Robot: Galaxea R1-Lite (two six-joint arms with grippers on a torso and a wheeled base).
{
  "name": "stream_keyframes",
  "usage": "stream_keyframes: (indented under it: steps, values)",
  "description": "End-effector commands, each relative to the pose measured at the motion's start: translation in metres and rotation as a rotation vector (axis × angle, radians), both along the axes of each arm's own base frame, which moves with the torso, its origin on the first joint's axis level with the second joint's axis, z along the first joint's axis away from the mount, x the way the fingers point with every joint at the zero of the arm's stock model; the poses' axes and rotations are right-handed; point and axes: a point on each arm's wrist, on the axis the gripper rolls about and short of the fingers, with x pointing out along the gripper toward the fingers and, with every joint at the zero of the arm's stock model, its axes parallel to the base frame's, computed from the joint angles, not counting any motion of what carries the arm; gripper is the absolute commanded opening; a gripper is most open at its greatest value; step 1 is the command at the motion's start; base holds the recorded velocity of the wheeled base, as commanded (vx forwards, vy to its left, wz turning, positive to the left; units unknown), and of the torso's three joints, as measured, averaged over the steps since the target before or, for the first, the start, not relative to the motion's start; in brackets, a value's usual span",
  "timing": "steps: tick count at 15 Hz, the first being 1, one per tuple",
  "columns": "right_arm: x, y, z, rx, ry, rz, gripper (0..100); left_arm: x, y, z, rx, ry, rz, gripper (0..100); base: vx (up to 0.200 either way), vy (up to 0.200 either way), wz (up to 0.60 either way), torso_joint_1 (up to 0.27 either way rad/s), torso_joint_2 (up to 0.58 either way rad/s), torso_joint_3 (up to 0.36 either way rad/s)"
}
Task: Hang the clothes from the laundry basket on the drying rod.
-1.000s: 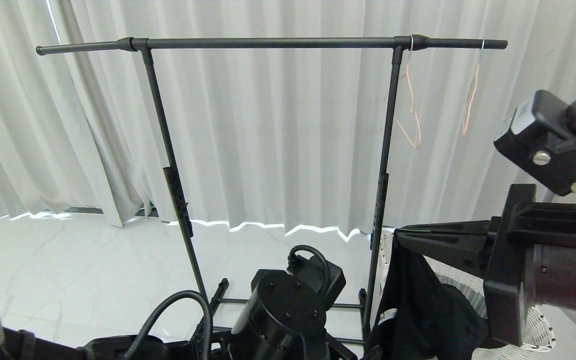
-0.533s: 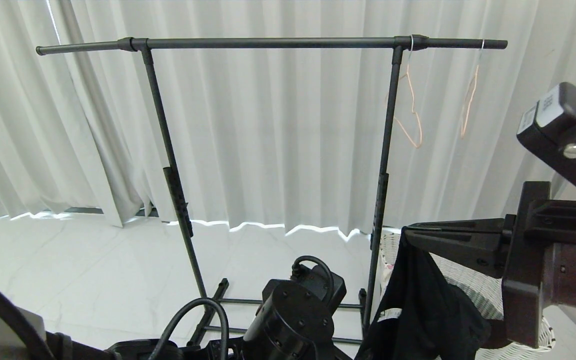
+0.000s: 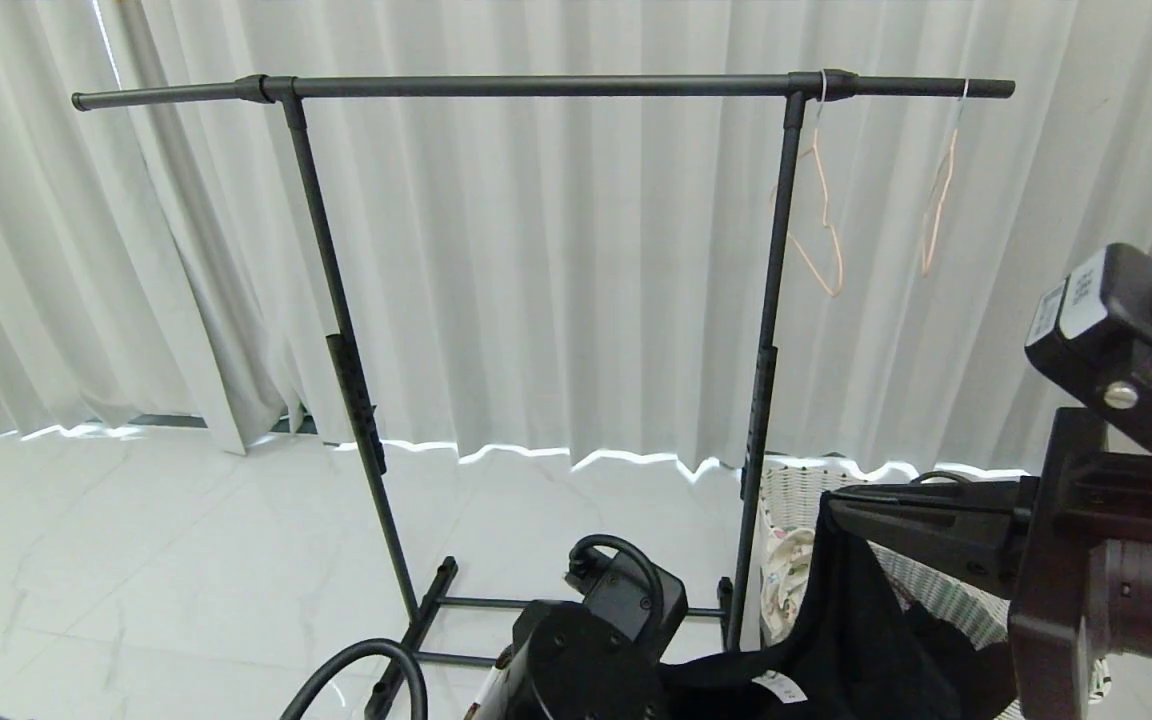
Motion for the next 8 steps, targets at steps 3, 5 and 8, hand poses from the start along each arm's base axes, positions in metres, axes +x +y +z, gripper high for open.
stream_keyframes:
  steps: [3,5,8]
  values:
    - [-0.003,-0.009,-0.017,-0.050,0.003,-0.043,0,-0.022,0.032,0.072,-0.100,-0.060,-0.009,0,0.000,0.000,0.00,0.000,0.00,0.000]
    - [-0.004,-0.010,-0.017,-0.044,0.000,-0.043,0,-0.031,0.048,0.121,-0.134,-0.075,-0.015,0,0.000,0.000,0.00,0.000,0.00,0.000]
    - [-0.003,-0.010,-0.013,-0.001,-0.023,-0.047,0,-0.046,0.067,0.186,-0.178,-0.094,-0.037,0,0.000,0.000,0.00,0.000,0.00,0.000]
